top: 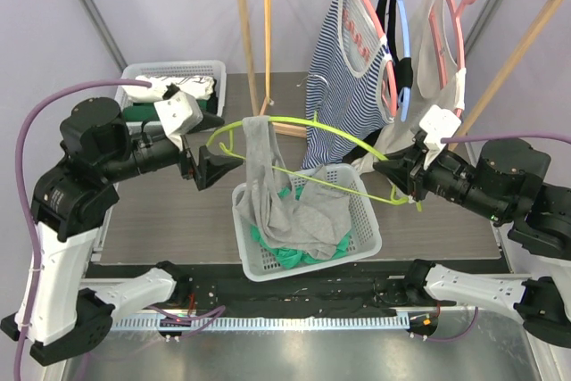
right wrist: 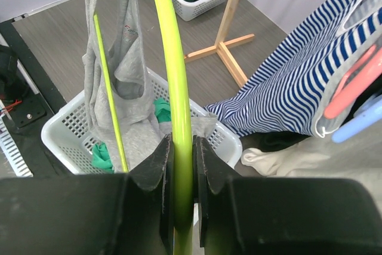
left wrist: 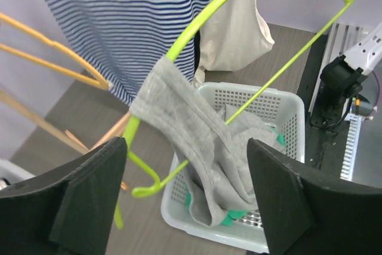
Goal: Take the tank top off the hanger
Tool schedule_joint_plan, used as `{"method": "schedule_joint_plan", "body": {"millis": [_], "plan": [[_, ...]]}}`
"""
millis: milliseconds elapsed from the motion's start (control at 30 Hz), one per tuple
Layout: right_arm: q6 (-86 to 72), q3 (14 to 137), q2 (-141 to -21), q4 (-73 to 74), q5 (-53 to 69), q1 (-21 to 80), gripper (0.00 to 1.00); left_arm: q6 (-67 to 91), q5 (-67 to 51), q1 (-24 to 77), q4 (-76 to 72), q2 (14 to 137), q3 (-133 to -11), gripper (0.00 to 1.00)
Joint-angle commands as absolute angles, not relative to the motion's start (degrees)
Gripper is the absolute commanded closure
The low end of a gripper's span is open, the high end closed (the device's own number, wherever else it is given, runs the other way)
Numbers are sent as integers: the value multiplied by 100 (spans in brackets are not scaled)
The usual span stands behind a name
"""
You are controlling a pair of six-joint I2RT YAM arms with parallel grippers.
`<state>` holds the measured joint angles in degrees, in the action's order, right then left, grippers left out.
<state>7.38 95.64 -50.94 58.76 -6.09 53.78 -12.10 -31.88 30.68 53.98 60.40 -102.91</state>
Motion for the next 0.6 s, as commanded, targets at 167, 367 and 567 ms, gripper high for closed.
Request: {"method": "schedule_joint_plan", "body": {"millis": [167,367,567], "plan": [[905,9967,-5133,5449,-800,5361,99,-282,-3102,2927,4632,6134,-9818,52],[923,9967,-5177,5414,-782,5370,99,-88,-3191,2962,4386,6521,-9852,53],[923,9958,-5142,5388,-817,5370,99,-70,-3173,2997,4307,6706,-9949,56]]}}
